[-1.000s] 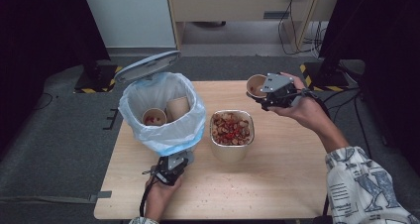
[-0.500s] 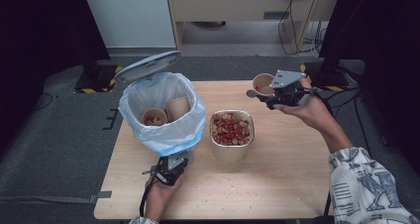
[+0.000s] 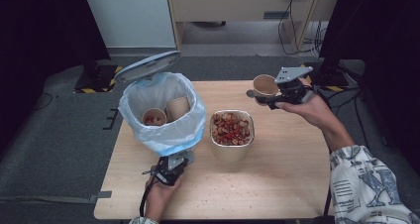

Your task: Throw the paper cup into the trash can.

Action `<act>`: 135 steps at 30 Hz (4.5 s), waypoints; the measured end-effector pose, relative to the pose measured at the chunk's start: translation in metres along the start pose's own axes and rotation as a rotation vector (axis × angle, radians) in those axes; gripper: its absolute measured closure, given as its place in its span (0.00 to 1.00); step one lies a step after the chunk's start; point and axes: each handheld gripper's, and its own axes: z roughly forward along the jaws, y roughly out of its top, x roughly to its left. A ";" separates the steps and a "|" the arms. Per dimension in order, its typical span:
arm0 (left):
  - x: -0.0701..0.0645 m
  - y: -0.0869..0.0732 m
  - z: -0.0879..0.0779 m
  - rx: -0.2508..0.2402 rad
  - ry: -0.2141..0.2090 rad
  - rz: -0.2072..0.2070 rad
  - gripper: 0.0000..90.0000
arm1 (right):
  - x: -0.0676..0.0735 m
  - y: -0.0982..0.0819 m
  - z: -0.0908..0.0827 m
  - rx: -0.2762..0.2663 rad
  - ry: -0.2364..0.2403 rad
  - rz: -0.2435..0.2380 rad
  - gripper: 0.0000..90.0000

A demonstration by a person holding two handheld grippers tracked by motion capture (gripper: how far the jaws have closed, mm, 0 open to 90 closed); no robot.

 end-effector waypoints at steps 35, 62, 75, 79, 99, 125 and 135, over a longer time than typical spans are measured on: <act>0.000 0.000 0.000 -0.004 0.003 0.008 1.00 | 0.027 0.071 0.017 -0.010 0.062 0.059 0.38; 0.000 0.000 0.000 0.000 0.003 0.011 1.00 | 0.066 0.127 0.054 -0.054 0.158 0.089 0.37; 0.000 0.000 0.000 -0.004 0.000 0.010 1.00 | 0.090 0.158 0.073 -0.058 0.210 0.067 0.37; 0.000 0.000 0.000 -0.004 0.001 0.009 1.00 | 0.097 0.167 0.078 -0.069 0.231 0.072 0.37; 0.000 0.000 0.000 -0.004 -0.002 0.008 1.00 | 0.123 0.190 0.104 -0.074 0.280 0.060 0.36; 0.000 0.000 0.000 -0.003 -0.001 0.009 1.00 | 0.138 0.189 0.129 -0.031 0.308 0.053 0.36; 0.000 0.000 0.001 -0.005 -0.001 0.009 1.00 | 0.140 0.188 0.135 -0.030 0.304 0.057 0.36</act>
